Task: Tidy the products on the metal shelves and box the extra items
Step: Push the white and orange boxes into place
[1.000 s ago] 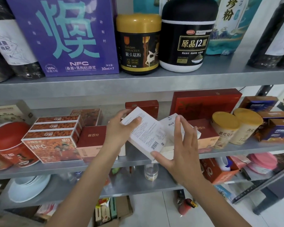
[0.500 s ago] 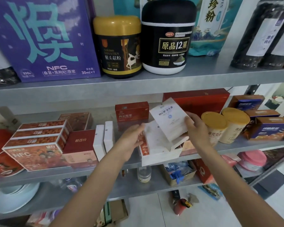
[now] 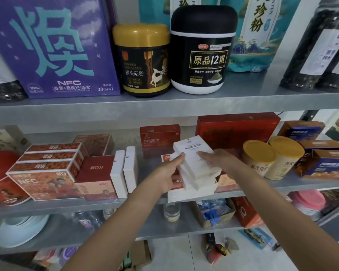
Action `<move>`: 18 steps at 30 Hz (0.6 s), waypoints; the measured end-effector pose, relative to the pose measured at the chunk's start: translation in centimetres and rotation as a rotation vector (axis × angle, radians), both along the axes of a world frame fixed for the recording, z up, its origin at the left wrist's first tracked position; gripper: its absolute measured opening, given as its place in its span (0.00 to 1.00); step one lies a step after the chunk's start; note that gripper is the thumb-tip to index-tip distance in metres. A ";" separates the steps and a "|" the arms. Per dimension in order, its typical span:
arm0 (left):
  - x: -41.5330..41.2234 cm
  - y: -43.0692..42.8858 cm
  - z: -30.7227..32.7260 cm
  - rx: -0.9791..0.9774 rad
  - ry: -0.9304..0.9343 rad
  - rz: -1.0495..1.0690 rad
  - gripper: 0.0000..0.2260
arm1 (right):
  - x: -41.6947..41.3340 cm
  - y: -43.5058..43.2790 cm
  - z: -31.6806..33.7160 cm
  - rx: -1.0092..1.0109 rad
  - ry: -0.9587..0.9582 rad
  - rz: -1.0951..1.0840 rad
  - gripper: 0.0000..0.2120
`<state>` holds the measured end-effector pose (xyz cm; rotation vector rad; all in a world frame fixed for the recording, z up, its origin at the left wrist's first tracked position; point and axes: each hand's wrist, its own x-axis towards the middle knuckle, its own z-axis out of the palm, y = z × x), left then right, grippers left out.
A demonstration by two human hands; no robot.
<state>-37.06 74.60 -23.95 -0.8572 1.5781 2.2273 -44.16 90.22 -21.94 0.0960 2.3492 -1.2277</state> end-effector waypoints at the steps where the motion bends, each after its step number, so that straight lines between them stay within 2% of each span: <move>1: 0.0 0.2 0.0 0.009 -0.007 -0.003 0.19 | 0.3 -0.4 -0.4 -0.035 -0.011 0.016 0.17; 5: 0.0 0.8 -0.1 -0.011 0.000 0.002 0.18 | 1.3 -1.2 -0.6 -0.155 -0.025 0.018 0.12; 9: 0.3 1.1 0.4 -0.036 0.038 -0.012 0.19 | 1.5 -0.4 -0.1 -0.289 -0.077 0.050 0.12; 12: 0.5 1.1 0.9 -0.125 0.197 0.019 0.22 | 2.1 -0.1 -1.0 -0.466 0.009 0.076 0.28; 14: 0.6 0.6 1.1 -0.211 0.341 0.025 0.28 | 2.3 -0.2 -1.4 -0.507 0.109 0.097 0.41; 16: 0.8 -0.1 1.0 -0.308 0.445 -0.019 0.34 | 2.3 -0.2 -1.7 -0.477 0.207 0.131 0.47; 18: 0.9 -0.8 0.3 -0.416 0.480 -0.099 0.40 | 2.3 -0.3 -2.3 -0.461 0.228 0.202 0.48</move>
